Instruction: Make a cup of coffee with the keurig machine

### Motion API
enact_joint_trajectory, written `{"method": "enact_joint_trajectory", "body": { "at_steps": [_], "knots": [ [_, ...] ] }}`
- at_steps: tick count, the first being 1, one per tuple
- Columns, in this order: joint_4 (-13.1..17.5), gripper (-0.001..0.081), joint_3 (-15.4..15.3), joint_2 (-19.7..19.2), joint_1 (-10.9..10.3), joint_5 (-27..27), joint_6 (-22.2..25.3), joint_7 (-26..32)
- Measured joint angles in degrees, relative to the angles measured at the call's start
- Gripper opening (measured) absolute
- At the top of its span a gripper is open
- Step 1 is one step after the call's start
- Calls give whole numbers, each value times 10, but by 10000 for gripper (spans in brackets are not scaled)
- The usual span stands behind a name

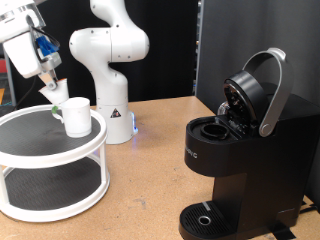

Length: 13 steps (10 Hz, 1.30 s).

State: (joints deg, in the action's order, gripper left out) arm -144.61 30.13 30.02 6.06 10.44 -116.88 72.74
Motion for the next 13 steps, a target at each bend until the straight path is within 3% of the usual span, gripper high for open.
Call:
{"method": "enact_joint_trajectory", "body": {
  "at_steps": [3,5,7,10,13],
  "knots": [
    [-22,99,21,1,-34,186,-23,-5],
    [-23,99,11,-1,-66,265,-33,-28],
    [-24,99,-26,-3,-72,278,-79,-85],
    [-15,99,-23,-7,-77,242,-26,-40],
    [25,99,-55,-37,-107,200,8,-33]
  ]
}}
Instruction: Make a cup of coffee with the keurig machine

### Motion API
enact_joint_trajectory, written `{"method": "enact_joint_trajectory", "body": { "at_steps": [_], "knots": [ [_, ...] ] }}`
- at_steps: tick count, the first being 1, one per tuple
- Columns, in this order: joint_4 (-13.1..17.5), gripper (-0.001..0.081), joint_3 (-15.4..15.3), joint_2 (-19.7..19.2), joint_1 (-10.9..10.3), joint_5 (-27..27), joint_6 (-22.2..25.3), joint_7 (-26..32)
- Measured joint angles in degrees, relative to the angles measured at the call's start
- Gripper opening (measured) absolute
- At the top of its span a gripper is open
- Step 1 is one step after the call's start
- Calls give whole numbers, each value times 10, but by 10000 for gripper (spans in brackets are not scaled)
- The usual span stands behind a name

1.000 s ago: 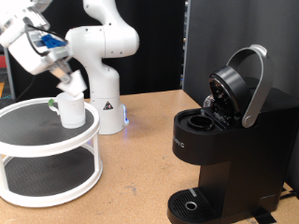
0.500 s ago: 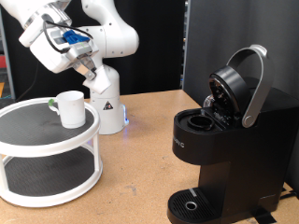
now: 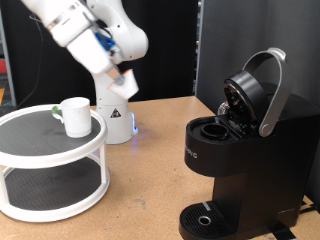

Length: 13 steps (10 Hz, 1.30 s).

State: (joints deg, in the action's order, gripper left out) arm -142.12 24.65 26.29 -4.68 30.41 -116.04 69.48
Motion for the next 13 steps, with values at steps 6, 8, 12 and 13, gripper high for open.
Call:
{"method": "enact_joint_trajectory", "body": {
  "at_steps": [6,8,12,13],
  "knots": [
    [35,99,-36,-31,-19,-35,24,11],
    [68,99,-53,-52,-33,-35,35,3],
    [133,99,-77,-100,-50,-11,32,-25],
    [146,99,-81,-113,-51,-8,31,-32]
  ]
}}
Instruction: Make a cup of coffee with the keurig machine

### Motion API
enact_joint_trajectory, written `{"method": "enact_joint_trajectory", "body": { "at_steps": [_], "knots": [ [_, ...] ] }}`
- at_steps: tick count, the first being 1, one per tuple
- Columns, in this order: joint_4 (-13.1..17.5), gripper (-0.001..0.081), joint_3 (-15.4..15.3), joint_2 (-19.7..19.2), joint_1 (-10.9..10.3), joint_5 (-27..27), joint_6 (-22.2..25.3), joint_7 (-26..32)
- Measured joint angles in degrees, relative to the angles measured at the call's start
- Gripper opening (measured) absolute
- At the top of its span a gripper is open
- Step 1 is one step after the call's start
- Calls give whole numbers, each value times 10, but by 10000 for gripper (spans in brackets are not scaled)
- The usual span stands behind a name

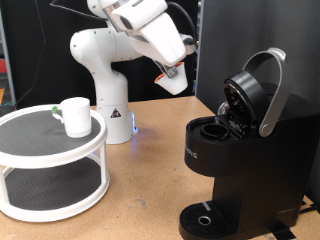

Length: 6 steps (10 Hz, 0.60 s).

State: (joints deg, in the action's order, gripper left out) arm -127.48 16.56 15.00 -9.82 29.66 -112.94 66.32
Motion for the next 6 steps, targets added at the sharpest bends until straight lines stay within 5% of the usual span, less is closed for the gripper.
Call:
{"method": "enact_joint_trajectory", "body": {
  "at_steps": [6],
  "knots": [
    [21,99,-8,-28,0,3,-3,-9]
  ]
}}
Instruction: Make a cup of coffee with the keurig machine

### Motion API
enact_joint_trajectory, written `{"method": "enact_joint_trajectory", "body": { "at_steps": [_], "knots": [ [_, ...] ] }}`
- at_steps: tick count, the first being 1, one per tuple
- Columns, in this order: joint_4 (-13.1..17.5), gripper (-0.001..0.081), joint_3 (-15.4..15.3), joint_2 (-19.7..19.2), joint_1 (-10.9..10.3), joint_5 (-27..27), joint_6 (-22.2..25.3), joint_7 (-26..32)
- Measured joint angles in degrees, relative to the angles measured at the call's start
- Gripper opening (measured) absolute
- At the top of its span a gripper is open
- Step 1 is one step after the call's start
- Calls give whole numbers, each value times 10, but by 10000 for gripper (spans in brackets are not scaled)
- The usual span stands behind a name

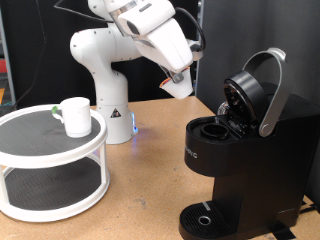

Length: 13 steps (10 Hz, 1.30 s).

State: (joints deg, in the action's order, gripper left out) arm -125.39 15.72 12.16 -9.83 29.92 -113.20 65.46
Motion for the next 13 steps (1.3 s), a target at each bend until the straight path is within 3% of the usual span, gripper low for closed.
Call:
{"method": "enact_joint_trajectory", "body": {
  "at_steps": [9,13],
  "knots": [
    [-55,99,-69,-14,-5,-5,-123,-27],
    [-72,99,-96,-17,-7,-1,-150,-43]
  ]
}}
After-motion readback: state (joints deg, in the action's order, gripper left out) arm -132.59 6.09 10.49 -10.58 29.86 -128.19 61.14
